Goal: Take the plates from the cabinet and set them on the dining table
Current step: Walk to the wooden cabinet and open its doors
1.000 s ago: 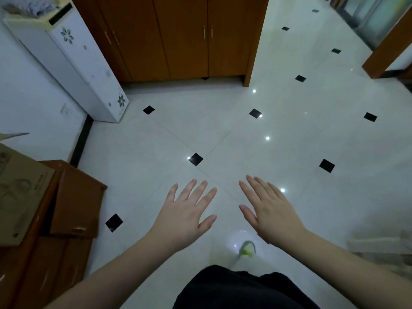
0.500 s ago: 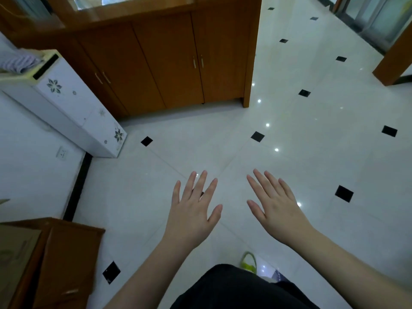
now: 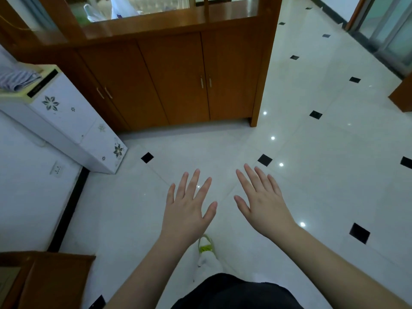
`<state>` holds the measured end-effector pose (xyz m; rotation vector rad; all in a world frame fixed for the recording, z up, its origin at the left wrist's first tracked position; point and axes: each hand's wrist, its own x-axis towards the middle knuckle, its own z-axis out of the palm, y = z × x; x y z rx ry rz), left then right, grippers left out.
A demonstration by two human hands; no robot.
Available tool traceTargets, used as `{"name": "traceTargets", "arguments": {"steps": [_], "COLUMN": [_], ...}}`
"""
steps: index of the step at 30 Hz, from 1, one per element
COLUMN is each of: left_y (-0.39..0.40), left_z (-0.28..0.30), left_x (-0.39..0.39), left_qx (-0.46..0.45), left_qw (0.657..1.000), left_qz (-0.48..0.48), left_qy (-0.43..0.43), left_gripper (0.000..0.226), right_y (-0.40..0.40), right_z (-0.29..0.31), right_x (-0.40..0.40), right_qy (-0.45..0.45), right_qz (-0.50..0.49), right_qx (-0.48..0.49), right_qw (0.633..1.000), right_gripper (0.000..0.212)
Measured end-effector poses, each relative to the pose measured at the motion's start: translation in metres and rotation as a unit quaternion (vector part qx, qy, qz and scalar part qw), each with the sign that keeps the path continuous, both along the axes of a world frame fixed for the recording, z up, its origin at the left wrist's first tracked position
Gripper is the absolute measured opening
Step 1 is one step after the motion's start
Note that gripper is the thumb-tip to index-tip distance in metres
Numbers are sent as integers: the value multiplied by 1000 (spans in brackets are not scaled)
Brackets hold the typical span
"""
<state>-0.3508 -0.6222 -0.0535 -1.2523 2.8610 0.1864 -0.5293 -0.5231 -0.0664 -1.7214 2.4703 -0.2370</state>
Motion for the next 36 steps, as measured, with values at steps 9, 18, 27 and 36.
{"name": "traceTargets", "arguments": {"steps": [9, 18, 27, 36], "left_y": [-171, -311, -427, -520], "left_z": [1, 13, -3, -12], "left_x": [-33, -104, -213, -306], "left_qx": [-7, -20, -34, 3], "left_qw": [1000, 999, 999, 1000], "left_qz": [-9, -23, -31, 2], "left_qy": [-6, 24, 17, 7], "left_gripper": [76, 72, 68, 75], "right_y": [-172, -287, -407, -510], "right_z": [-8, -2, -19, -24], "right_x": [-18, -71, -183, -300], "right_qy": [9, 41, 46, 34], "right_qz": [15, -14, -37, -1], "right_qx": [25, 23, 2, 6], "right_qw": [1000, 999, 998, 999], "right_gripper": [61, 64, 60, 63]}}
